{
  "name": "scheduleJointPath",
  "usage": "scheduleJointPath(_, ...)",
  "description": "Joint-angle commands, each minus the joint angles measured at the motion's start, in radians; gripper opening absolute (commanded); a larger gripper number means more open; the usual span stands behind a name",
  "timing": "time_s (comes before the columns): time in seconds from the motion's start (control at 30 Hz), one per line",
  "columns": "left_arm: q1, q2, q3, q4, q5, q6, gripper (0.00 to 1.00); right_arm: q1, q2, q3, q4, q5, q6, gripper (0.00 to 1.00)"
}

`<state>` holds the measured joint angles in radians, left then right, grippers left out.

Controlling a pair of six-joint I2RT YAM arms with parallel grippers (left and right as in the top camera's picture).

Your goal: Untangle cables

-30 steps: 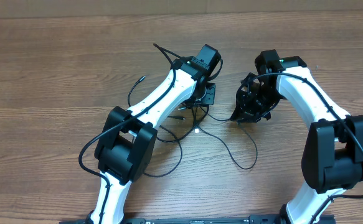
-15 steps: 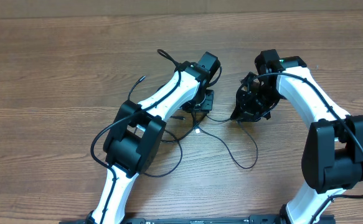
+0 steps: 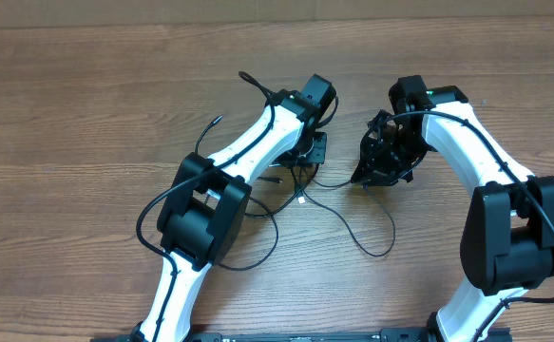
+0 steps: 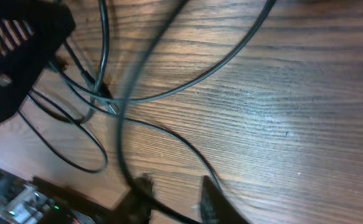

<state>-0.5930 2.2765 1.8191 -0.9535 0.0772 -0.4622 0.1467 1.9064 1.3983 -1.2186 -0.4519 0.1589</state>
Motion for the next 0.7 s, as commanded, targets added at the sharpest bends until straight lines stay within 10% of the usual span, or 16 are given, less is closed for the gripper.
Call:
scheduleJointPath(0.0,0.006,0.012,0.067,-0.031,0.001,0.006,0.04,0.004,-0.025,-0.004,0.004,0.003,0.005,0.44)
scheduleJointPath(0.1,0.010,0.012,0.130,-0.092,-0.006,0.014,0.04,0.004,-0.025,-0.004,0.006,0.003,0.005,0.97)
scheduleJointPath(0.13,0.013,0.012,0.150,-0.114,-0.008,0.016,0.04,0.003,-0.025,-0.004,0.006,0.003,0.005,1.00)
scheduleJointPath(0.67,0.152,0.012,0.821,-0.532,0.042,0.111,0.04,0.003,-0.025,-0.004,0.192,0.138,0.004,1.00)
